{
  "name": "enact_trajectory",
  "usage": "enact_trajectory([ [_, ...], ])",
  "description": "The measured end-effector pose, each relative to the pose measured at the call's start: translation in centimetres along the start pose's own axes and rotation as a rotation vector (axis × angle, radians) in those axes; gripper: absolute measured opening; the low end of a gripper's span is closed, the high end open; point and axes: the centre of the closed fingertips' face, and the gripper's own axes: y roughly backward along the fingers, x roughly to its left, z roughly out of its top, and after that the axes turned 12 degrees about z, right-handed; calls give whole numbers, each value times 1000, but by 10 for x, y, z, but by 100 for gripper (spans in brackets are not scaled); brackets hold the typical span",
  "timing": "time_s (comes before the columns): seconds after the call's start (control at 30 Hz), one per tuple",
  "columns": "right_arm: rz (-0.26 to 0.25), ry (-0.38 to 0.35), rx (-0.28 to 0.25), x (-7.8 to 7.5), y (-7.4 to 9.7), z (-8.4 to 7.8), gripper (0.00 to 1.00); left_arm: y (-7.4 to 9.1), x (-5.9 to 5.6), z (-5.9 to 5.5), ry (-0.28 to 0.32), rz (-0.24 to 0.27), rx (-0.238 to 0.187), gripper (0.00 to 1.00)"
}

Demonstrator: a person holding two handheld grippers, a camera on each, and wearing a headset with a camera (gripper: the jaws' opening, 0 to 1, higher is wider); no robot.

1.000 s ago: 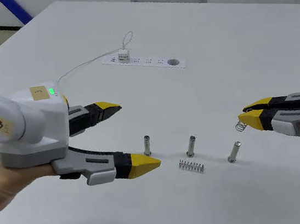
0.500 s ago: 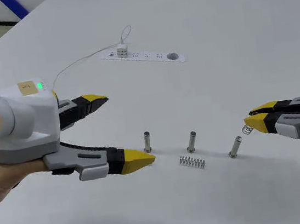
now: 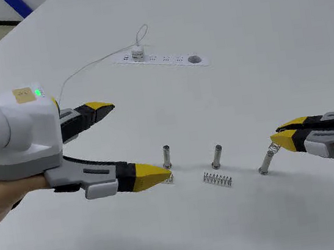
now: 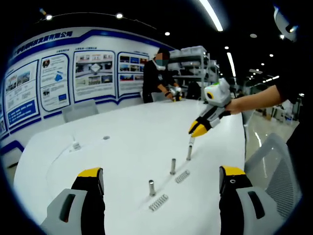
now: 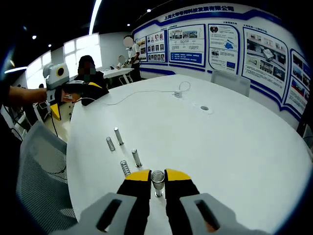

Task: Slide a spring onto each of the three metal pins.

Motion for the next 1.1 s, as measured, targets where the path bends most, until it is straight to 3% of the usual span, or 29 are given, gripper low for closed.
enact_trajectory([
  [0.53, 8, -34, 11, 0, -6, -5, 11, 4, 1, -2, 41, 13, 2, 100],
  [1.1, 10, -16, 77, 1, -24, -19, 12, 10, 3, -3, 41, 22, 7, 100],
])
